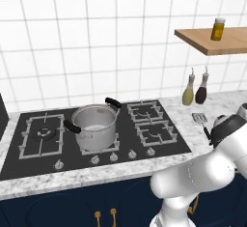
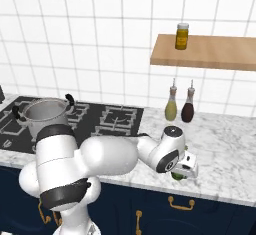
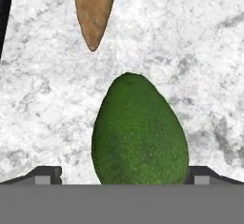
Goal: Put the avocado and sweet potato in the pot. Retrieve the spatula and lightly stir the vegetables in the pot.
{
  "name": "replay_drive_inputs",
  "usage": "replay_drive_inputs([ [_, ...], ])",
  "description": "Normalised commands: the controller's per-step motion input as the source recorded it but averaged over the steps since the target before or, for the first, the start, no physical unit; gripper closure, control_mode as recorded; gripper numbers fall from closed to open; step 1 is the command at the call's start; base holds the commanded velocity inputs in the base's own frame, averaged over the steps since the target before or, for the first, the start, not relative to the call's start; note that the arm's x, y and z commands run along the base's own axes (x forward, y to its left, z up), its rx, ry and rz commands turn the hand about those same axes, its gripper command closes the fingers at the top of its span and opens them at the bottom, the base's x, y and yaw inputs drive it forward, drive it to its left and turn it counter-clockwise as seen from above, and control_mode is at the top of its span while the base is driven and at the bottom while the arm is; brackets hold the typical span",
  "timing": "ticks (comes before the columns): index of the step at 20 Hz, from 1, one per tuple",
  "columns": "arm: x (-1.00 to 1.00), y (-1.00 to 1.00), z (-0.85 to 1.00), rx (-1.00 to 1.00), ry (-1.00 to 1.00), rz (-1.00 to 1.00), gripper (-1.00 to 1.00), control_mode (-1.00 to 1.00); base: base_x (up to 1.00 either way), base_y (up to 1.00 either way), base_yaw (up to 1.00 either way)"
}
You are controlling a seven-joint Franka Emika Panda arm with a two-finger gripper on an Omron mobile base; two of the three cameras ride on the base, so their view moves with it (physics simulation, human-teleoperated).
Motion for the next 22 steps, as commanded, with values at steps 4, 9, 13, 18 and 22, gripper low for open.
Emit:
replay_drive_inputs([
  [4,0.11,0.0,-0.29,0.0,0.0,0.0,-1.0,-1.0,0.0,0.0,0.0],
  [9,0.02,0.0,-0.2,0.0,-0.03,0.0,1.0,-1.0,0.0,0.0,0.0],
  [13,-0.18,0.0,0.09,0.02,-0.31,0.01,1.0,-1.0,0.0,0.0,0.0],
  [18,-0.09,0.27,1.0,0.01,-0.43,0.05,1.0,-1.0,0.0,0.0,0.0],
  [22,0.0,0.8,1.0,-0.16,-0.15,0.09,1.0,-1.0,0.0,0.0,0.0],
])
